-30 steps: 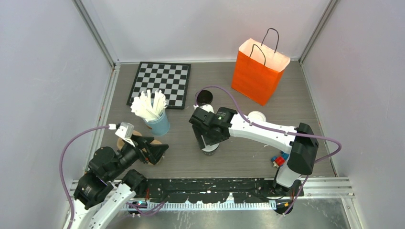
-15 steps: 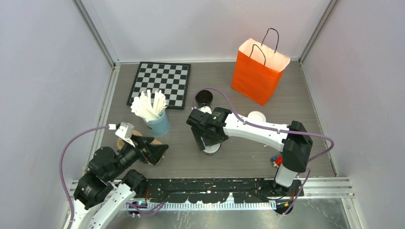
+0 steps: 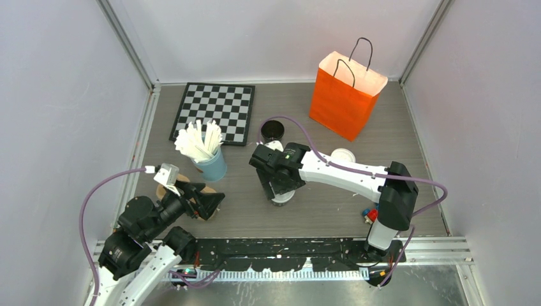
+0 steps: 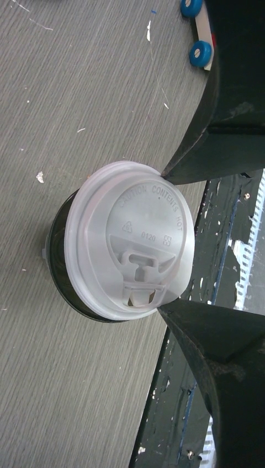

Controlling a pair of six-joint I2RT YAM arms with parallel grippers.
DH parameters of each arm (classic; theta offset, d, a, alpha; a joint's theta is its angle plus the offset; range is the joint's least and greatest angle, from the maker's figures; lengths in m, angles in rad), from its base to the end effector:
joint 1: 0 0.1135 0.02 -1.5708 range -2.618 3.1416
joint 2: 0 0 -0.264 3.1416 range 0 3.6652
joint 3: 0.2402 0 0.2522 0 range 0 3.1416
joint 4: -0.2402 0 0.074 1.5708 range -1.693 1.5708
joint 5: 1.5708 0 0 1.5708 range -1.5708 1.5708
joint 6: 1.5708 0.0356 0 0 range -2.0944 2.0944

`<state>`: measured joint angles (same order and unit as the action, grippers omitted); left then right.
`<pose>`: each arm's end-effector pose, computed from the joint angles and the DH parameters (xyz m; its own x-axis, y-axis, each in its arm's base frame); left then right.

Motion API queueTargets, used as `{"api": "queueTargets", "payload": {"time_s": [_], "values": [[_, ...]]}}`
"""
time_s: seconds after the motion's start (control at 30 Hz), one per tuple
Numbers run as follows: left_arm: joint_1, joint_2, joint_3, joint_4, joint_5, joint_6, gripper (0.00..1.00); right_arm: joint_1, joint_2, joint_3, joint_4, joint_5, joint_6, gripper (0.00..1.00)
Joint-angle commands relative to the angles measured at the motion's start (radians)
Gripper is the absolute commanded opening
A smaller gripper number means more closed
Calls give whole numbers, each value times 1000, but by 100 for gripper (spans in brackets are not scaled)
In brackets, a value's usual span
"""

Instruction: Pack the takeout coffee

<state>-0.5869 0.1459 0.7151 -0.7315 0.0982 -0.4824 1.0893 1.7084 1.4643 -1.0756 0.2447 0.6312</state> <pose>0.0320 -0.0255 0.3168 -0.4122 -0.2803 -0.8669 0.4972 0.7281 -0.4718 0.1630 0.2933 0.2689 -0.8531 -0.3965 -0.3391 -0.4070 0.9124 -0.0428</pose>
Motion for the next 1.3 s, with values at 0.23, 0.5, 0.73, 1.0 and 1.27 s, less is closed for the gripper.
{"api": "queueTargets", "payload": {"time_s": [0.23,0.5,0.73,1.0,1.27], "values": [[3,-9,7,7,-8,21,88,-4,-47,34,16,13,-24,78],[3,-5,9,5,-7,22,88,-19,-37,27,44,2,-37,81],[2,-13,8,5,-11,21,88,-32,-18,33,45,-12,-46,81],[2,-11,9,6,-11,24,88,-34,-7,25,52,-34,-42,81],[3,-13,9,5,-12,24,88,-34,-31,5,68,-57,-34,80]]}}
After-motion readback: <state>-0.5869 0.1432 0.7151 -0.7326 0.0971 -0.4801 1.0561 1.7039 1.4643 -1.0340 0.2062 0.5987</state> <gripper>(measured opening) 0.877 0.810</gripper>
